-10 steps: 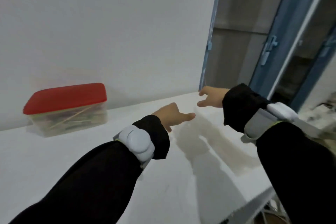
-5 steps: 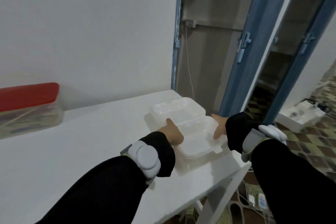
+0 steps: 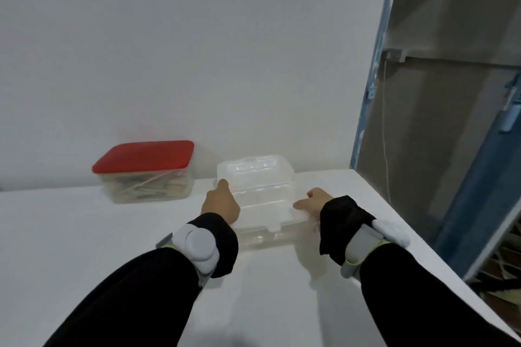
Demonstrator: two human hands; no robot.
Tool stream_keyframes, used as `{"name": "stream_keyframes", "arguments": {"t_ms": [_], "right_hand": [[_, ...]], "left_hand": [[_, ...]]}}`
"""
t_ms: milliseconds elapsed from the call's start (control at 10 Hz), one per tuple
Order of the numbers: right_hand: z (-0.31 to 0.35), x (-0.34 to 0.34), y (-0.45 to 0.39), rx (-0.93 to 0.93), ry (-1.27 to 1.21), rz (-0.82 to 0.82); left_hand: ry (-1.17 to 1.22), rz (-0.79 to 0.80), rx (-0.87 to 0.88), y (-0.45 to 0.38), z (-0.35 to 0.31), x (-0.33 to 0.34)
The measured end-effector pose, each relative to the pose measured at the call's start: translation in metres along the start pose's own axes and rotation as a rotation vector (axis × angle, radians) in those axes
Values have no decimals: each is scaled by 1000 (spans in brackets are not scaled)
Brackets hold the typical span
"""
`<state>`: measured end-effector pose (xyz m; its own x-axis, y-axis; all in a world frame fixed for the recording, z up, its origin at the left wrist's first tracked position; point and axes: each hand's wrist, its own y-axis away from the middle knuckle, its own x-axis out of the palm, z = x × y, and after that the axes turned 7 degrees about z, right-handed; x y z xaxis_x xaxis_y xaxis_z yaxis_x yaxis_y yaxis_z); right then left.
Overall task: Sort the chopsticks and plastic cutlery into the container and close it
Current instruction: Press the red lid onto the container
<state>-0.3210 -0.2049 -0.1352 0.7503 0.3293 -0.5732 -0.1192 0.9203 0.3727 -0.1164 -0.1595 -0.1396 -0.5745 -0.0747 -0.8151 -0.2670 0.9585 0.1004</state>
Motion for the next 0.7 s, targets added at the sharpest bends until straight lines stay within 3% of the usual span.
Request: {"name": "stream_keyframes", "arguments": {"t_ms": [300, 500, 600, 700], "right_hand": [[41, 68, -47, -115, -85, 13], [45, 88, -54, -116, -138, -112], [47, 85, -48, -86, -68, -74], [61, 81, -33, -90, 65, -171]], "left_hand": [[-50, -37, -22, -53, 66, -38], [24, 23, -16, -78, 83, -42], [17, 83, 8, -79, 84, -43], [-36, 152, 20, -67, 81, -57]]}}
